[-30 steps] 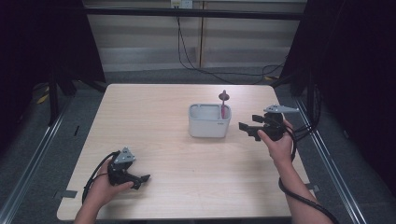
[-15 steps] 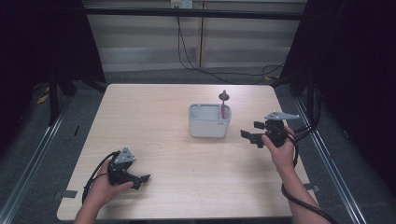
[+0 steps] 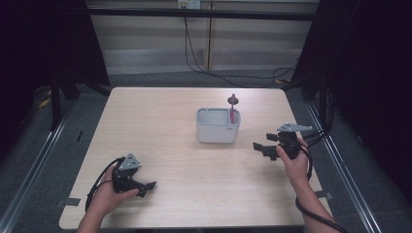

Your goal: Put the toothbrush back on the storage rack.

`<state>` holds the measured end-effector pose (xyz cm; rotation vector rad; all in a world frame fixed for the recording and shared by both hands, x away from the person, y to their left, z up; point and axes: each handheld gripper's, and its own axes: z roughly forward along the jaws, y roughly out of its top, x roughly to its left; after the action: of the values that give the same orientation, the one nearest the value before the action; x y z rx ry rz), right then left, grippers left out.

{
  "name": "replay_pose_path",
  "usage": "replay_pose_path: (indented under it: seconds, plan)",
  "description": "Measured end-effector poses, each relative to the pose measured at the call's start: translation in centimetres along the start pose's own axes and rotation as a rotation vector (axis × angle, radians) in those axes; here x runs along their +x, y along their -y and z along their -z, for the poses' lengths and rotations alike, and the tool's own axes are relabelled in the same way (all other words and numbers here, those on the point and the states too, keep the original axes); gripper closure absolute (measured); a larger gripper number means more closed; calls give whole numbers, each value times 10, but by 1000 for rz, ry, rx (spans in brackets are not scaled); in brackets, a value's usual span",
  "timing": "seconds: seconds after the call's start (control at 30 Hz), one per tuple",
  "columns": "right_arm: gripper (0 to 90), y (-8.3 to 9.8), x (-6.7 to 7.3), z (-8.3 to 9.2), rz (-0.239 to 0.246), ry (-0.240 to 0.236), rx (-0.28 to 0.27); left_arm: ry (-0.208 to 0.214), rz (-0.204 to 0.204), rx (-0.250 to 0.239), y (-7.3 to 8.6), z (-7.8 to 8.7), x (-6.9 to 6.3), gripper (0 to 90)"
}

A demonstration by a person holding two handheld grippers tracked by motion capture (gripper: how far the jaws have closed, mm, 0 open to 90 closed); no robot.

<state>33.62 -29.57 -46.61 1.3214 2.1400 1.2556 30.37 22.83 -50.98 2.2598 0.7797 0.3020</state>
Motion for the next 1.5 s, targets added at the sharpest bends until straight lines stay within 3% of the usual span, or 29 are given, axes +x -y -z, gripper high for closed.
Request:
replay_pose_path:
  seconds: [1.07, 1.5]
  plan:
    - [212, 31, -12, 0, 7, 33, 72, 3, 1, -1, 0, 0, 0, 0]
    - [212, 37, -12, -5, 56, 49, 109, 0, 0, -1, 0, 0, 0, 0]
